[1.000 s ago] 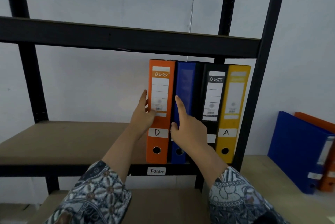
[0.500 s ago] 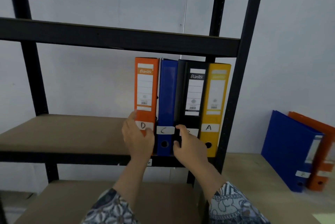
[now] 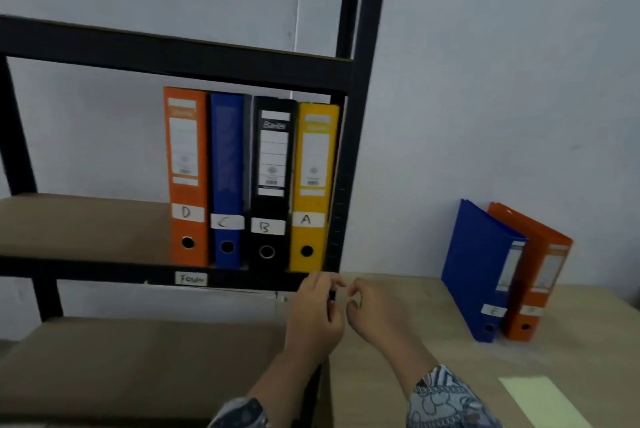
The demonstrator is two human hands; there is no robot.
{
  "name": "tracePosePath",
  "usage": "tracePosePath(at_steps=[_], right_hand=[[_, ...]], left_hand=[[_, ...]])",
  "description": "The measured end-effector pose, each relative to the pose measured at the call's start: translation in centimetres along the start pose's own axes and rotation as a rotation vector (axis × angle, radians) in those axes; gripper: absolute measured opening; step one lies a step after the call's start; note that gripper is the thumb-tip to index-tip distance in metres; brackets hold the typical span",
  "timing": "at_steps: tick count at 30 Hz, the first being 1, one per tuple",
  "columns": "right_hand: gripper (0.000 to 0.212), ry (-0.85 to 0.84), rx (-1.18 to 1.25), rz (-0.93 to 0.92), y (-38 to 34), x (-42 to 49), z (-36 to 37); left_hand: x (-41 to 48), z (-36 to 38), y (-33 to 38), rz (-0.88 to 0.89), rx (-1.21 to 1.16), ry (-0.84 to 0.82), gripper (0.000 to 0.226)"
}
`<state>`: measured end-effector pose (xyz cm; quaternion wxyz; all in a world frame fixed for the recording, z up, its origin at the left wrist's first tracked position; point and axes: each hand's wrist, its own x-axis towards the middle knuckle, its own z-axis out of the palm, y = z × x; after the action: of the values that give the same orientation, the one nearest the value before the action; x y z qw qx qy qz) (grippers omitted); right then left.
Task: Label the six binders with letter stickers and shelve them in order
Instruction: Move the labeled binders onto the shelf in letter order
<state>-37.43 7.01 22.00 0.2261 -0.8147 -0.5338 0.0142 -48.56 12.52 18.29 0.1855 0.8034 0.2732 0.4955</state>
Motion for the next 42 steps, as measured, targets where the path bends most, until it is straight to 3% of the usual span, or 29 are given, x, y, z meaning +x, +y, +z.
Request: tracePosePath(at_steps=[7, 14, 26, 32, 38, 42], right_hand=[[0.026, -0.028, -0.061, 0.144, 11.6, -3.0, -2.7], [0.027, -0.056, -0.052, 0.270, 19.7, -4.7, -4.5], [0.030, -0.019, 0.088, 0.483, 31.8, 2.0, -6.0], [0.046, 0.021, 0.223, 0.582, 37.2, 8.7, -7.4], [0.070, 0.084, 0.553, 0.664, 40.5, 14.5, -8.7], [0.070, 0.052, 0.623, 0.653, 42.4, 16.6, -8.4]], left_hand=[[-1.5, 8.9, 6.6, -0.107, 0.042, -0.374, 0.048], [-2.8, 15.8, 9.3, -0.156, 0.076, -0.601, 0.064], [3.5, 28.0, 9.5, -0.238, -0.030, -0.719, 0.065], [9.9, 34.2, 8.7, -0.290, -0.077, -0.775, 0.065], [14.5, 39.5, 7.9, -0.426, -0.183, -0.807, 0.069], [16.2, 43.0, 7.9, -0.476, -0.212, -0.819, 0.075]])
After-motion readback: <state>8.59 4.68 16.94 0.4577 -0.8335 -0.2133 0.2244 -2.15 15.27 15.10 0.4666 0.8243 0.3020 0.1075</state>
